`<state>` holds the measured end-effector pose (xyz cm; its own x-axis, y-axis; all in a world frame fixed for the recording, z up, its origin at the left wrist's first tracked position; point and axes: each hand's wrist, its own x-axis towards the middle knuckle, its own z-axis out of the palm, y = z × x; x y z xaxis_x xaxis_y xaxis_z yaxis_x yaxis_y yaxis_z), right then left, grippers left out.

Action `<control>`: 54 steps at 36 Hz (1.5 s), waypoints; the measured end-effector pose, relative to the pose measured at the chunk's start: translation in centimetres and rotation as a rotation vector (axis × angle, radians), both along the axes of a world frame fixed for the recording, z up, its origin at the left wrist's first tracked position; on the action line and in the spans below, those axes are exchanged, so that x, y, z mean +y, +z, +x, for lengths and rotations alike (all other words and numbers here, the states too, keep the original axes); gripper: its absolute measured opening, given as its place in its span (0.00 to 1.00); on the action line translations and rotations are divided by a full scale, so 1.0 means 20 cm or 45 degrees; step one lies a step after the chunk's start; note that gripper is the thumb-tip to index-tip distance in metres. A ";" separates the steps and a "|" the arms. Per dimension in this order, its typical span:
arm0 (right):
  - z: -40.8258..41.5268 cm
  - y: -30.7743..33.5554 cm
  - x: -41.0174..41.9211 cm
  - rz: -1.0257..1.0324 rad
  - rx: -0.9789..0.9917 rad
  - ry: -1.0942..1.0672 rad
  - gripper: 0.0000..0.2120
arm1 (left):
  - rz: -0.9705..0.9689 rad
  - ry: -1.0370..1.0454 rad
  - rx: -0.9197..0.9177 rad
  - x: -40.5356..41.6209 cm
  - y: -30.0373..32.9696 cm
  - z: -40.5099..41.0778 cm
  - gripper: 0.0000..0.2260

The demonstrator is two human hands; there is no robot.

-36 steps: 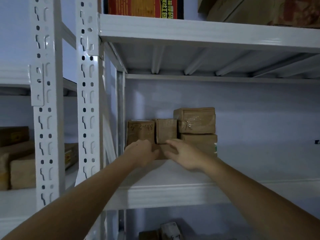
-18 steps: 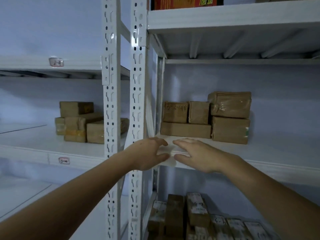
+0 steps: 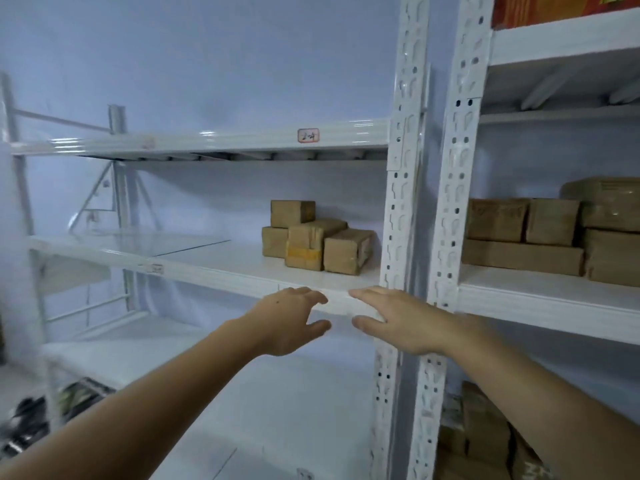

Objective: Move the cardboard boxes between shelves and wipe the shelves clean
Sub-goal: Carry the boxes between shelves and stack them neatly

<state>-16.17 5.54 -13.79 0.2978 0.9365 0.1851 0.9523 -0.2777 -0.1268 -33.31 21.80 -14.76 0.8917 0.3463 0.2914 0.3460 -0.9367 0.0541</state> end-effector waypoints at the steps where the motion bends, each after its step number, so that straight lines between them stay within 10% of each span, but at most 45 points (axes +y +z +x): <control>1: -0.06 -0.02 0.07 -0.002 0.001 0.007 0.32 | -0.005 0.019 0.005 0.07 -0.02 -0.07 0.26; 18: -0.48 -0.11 0.98 -0.069 0.032 0.087 0.30 | -0.111 0.165 0.006 0.97 -0.16 -0.54 0.25; 44: 0.18 0.33 1.87 0.310 -0.136 -0.234 0.25 | -0.015 -0.154 -0.205 2.09 0.26 0.46 0.23; 54: 0.50 0.57 2.26 0.834 0.286 -0.742 0.31 | -1.220 -0.290 -0.715 2.28 0.46 1.04 0.34</control>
